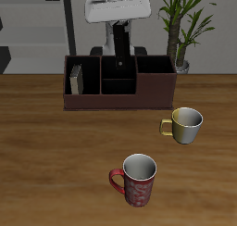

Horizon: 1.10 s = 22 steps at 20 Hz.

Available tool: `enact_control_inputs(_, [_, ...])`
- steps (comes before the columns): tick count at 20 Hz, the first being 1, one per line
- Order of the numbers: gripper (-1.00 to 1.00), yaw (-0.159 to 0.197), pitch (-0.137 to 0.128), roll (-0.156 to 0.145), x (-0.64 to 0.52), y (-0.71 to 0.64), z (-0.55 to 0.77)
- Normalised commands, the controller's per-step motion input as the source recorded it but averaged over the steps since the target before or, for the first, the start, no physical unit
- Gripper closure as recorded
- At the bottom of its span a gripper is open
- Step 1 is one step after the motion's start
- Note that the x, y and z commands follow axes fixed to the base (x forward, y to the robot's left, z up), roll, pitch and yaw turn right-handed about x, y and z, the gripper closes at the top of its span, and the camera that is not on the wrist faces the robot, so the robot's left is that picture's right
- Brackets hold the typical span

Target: Place the yellow book into the back desk caddy's left compartment and place the black book into the back desk caddy's right compartment

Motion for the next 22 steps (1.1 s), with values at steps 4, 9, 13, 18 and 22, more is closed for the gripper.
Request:
enact_control_inputs(4, [1.0, -0.002, 0.001, 0.039, -0.29, 0.22, 0.09])
enact_control_inputs(9, [1.0, -0.035, 0.017, -0.009, -0.15, 0.19, 0.06])
enact_control_inputs(13, [1.0, -0.009, 0.032, -0.033, -0.08, 0.27, -0.07])
enact_control_inputs(18, [1.0, -0.015, 0.024, -0.064, -0.13, 0.23, -0.06])
enact_control_inputs(22, [1.0, -0.011, -0.003, -0.13, -0.13, 0.22, -0.02])
